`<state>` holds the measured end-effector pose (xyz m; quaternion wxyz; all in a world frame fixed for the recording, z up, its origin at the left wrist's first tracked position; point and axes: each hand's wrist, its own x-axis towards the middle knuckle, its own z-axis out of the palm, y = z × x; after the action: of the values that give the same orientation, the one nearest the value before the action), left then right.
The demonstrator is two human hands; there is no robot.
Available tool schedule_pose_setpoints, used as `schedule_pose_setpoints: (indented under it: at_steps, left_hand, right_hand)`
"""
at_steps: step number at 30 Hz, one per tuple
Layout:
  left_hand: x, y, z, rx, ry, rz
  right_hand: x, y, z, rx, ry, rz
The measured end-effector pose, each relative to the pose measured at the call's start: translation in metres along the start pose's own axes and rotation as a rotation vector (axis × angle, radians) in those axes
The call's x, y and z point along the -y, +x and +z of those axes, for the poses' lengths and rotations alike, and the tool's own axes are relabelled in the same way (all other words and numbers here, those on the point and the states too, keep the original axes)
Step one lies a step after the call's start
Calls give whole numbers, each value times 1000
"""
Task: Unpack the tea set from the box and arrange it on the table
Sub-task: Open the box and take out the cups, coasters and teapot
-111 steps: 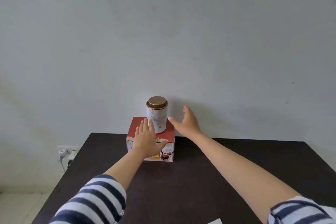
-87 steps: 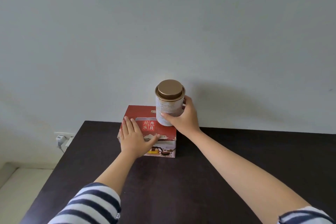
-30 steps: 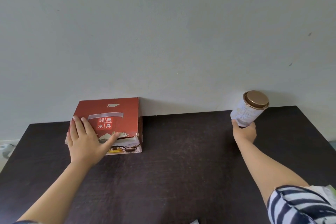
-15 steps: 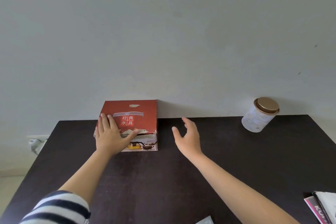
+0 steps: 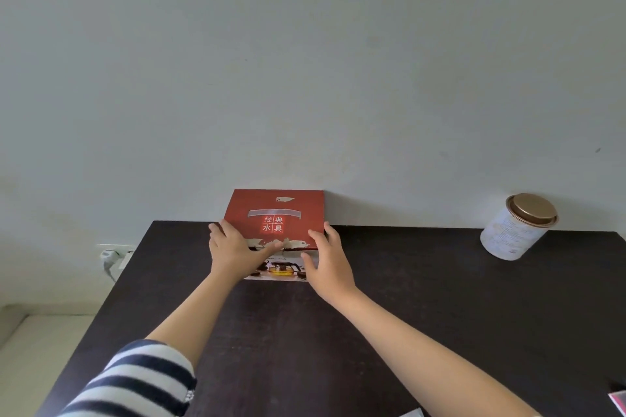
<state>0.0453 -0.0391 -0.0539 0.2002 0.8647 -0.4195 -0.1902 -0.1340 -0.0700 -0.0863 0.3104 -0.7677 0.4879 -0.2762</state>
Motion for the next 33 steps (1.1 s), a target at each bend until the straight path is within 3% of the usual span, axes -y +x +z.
schedule_pose_setpoints:
  at_steps: [7,25,33]
  left_hand:
    - [3,-16,7,-64,-125,-71]
    - [43,-120,20,-126,-163,-44]
    - [57,-117,8,-37,-139,28]
  right_hand:
    - [3,-7,11,-75,82,84]
    - [-3,-113,16,-155,81,16]
    - [8,-126,19,-156,-100,-184]
